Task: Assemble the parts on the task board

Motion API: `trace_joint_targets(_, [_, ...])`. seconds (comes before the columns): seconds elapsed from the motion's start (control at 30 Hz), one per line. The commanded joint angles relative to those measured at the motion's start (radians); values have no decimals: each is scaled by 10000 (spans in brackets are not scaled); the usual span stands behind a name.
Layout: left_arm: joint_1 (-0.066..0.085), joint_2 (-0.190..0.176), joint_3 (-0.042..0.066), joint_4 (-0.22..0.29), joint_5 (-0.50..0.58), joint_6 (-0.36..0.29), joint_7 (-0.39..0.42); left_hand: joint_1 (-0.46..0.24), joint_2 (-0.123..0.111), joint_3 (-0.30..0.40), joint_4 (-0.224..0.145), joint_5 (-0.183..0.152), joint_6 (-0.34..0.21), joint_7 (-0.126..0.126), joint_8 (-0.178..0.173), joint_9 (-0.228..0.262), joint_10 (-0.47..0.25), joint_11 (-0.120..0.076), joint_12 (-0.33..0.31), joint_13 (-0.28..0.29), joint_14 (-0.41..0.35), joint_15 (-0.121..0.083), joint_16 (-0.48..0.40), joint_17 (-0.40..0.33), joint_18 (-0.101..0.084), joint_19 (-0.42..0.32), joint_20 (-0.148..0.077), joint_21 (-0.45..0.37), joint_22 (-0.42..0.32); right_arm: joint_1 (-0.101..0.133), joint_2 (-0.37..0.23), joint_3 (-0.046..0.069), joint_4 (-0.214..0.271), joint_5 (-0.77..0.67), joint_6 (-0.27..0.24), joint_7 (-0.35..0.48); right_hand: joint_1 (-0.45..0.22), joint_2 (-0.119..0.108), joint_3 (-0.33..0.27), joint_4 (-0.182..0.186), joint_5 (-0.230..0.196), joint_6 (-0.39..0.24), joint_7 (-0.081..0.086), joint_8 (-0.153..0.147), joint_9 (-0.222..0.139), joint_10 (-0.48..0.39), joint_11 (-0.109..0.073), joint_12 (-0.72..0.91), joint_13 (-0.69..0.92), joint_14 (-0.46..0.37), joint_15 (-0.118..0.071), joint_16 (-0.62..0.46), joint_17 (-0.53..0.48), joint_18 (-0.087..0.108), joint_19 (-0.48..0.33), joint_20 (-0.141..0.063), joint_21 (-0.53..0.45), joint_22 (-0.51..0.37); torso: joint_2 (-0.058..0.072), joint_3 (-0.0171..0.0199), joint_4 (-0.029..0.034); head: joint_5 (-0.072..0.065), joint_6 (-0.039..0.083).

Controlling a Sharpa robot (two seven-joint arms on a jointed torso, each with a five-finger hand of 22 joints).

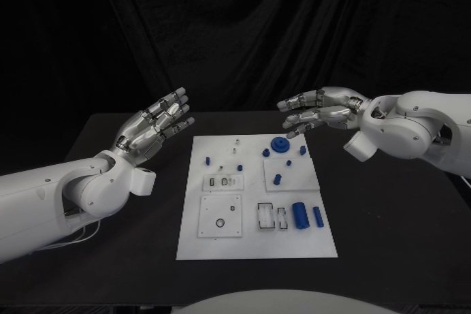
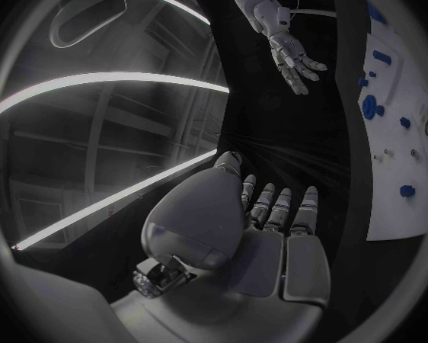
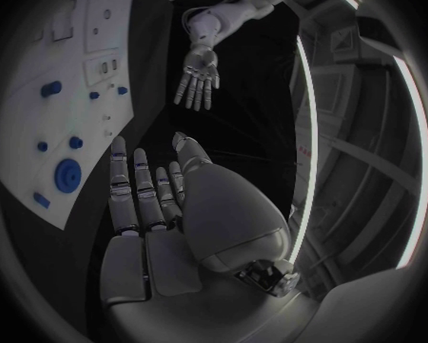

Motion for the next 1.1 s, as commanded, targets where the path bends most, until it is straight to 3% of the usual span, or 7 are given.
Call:
trace_joint_targets(0.03, [51, -107, 25, 182, -100, 74, 1250, 92, -28, 34, -54, 97, -48, -6, -85, -6, -22, 133, 19, 1, -1, 116, 29, 5, 176, 39, 53, 28, 6, 96, 172, 6, -66, -4527, -501, -783, -124, -298, 211, 42, -711, 719, 10, 318, 67, 642, 50, 295, 28, 1502, -260, 492, 238, 182, 1090, -341, 371, 159, 160, -58, 57, 34, -135])
trace_joint_targets(0.07, [58, -175, 35, 267, -153, 72, 1263, 127, -20, 65, -94, 110, -109, -16, -111, -14, -29, 171, 6, -2, 0, 164, 30, 5, 168, 42, 62, 30, 6, 124, 263, 6, -92, -5495, -710, -858, -174, -345, 244, 83, -827, 1026, 23, 447, 94, 859, 64, 324, 31, 2015, -388, 702, 324, 202, 1486, -376, 547, 241, 188, -70, 56, 51, -156])
trace_joint_targets(0.13, [67, -298, 53, 409, -259, 61, 1279, 138, -31, 83, -127, 102, -169, -116, -142, -19, -55, 152, -41, -9, -11, 177, 22, 0, 164, 57, 64, 38, 8, 160, 414, 6, -122, -7068, -1088, -1012, -795, -819, 58, 523, -1563, 1496, -90, 305, 98, 1991, 260, 241, 15, 4600, -1063, 2089, 998, 197, 3682, -994, 1715, 831, 312, -128, 75, 15, -138])
trace_joint_targets(0.37, [78, -523, 79, 654, -415, 82, 1266, 123, -44, 83, -137, 93, -228, -106, -170, -25, -96, 155, -93, -18, -78, 179, -21, -16, 150, 29, 67, 20, -1, 176, 896, 6, -226, -11147, -2076, -1477, -977, -1264, 462, 783, -1307, 2357, -380, -228, 196, 3458, 230, -555, 14, 5845, -1431, 4275, 2435, 158, 4730, -1398, 3189, 1967, 542, -193, 165, -100, -121])
trace_joint_targets(0.43, [78, -535, 81, 660, -430, 104, 1268, 133, -38, 100, -156, 117, -236, -78, -177, -25, -99, 175, -96, -17, -74, 196, -18, -14, 146, 27, 71, 19, -2, 116, 1033, 6, -275, -11965, -2277, -1641, -816, -1504, 835, 652, -682, 2664, -464, -670, 237, 4159, 182, -1067, 2, 5855, -1482, 5201, 3112, 81, 4652, -1523, 4513, 3266, 586, -201, 184, -126, -100])
trace_joint_targets(0.63, [78, -498, 83, 613, -449, 149, 1271, 146, -30, 117, -174, 146, -237, -62, -182, -25, -98, 189, -96, -16, -71, 209, -15, -13, 143, 51, 80, 34, 5, -123, 1317, 6, -483, -13692, -2705, -1862, -880, -1877, 1721, 592, -501, 3189, -448, -1322, 367, 4826, 159, -1989, 24, 6643, -1638, 7772, 6235, -347, 4815, -1514, 8267, 7675, 841, -215, 302, -281, 112])
trace_joint_targets(1.1, [77, -416, 80, 480, -455, 247, 1217, 170, -12, 156, -213, 188, -230, -17, -186, -22, -107, 207, -111, -17, -56, 244, -5, -9, 136, 56, 87, 36, 5, -463, 1404, 6, -576, -14538, -2668, -1768, -1212, -2169, 1953, 781, -917, 3352, -461, -1590, 459, 5308, 150, -2197, 52, 7126, -1643, 8680, 7567, -515, 5017, -1524, 9500, 9294, 1140, -199, 335, -337, 440])
